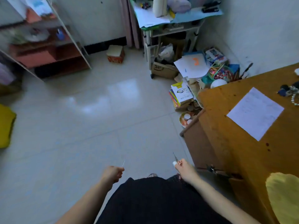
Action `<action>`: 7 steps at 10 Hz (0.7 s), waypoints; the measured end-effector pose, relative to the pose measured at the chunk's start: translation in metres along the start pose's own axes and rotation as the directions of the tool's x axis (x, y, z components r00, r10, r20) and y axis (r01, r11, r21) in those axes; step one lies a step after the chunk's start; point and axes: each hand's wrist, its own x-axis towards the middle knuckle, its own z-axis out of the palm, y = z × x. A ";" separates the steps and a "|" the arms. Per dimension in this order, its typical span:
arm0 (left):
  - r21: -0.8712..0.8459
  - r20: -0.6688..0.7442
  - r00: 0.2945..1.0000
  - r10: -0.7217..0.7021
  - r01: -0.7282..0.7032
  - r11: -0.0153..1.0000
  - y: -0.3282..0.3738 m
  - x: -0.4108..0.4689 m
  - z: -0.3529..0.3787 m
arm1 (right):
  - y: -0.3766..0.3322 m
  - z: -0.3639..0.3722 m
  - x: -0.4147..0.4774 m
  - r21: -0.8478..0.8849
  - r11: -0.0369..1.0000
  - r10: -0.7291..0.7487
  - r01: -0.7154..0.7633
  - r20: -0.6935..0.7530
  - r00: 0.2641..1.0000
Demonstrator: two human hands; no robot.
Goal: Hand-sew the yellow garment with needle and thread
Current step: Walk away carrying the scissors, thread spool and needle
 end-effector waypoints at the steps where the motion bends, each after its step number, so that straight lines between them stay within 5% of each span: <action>1: -0.064 -0.035 0.998 -0.043 0.041 0.997 -0.002 0.012 -0.027 | -0.039 0.000 0.019 -0.163 0.986 -0.040 0.039 0.002 0.999; 4: -0.226 -0.090 0.968 -0.236 0.211 0.951 -0.005 0.049 -0.064 | -0.140 -0.025 0.103 -0.531 0.833 -0.089 0.156 0.149 0.985; 6: -0.255 -0.164 0.949 -0.270 0.224 0.941 0.066 0.082 -0.082 | -0.219 -0.060 0.183 -0.563 0.823 0.032 0.078 0.182 0.983; 7: -0.401 -0.158 0.945 -0.286 0.204 0.893 0.134 0.102 -0.093 | -0.265 -0.078 0.216 -0.681 0.720 0.096 0.134 0.289 0.952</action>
